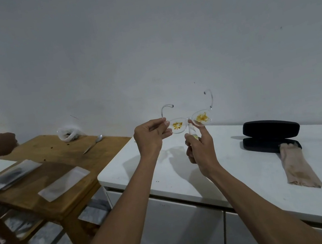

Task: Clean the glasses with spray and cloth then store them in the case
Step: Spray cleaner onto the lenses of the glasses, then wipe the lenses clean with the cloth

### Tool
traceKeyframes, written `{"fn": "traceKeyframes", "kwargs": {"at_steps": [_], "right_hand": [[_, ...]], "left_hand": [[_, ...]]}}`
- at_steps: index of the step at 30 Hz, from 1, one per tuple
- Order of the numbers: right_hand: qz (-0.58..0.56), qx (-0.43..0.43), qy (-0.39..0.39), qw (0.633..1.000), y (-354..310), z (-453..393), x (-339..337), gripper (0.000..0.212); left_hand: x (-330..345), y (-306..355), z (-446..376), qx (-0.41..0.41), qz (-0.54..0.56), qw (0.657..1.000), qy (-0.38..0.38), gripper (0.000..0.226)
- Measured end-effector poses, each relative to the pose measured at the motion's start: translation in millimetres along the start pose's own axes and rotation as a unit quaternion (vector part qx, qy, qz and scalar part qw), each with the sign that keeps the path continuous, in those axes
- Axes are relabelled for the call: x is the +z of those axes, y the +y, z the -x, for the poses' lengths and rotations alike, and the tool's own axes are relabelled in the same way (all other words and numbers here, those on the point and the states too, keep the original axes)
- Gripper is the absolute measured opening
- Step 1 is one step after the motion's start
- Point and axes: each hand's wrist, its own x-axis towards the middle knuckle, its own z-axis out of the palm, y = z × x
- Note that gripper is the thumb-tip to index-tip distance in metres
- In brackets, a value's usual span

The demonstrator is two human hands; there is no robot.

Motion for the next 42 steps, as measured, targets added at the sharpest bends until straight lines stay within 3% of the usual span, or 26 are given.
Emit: {"fn": "traceKeyframes", "kwargs": {"at_steps": [6,10,16,23,28,42], "right_hand": [[0.047,0.012,0.094,0.994,-12.7,-5.1,-40.7,0.060],[0.107,-0.052,0.148,0.982,-40.2,-6.0,-91.0,0.062],[0.180,-0.133,0.297,0.928,-81.1,2.2,-192.9,0.043],[0.226,-0.110,0.439,0.863,-107.6,40.3,-309.6,0.044],[0.271,-0.068,0.473,0.835,-106.6,70.8,-363.3,0.043],[0.322,-0.007,0.447,0.835,-83.8,89.9,-386.9,0.041]], "left_hand": [[3.9,1.5,1.5,-0.004,0.028,1.000,-0.009,0.020],[20.1,2.3,5.8,-0.010,0.034,0.999,-0.020,0.019],[64.6,-3.8,22.0,-0.018,0.051,0.997,-0.059,0.019],[122.0,-15.2,47.1,-0.030,0.061,0.991,-0.114,0.016],[154.9,-23.1,62.8,-0.038,0.052,0.988,-0.139,0.012],[179.2,-37.5,77.7,-0.042,0.042,0.986,-0.153,0.013]]}}
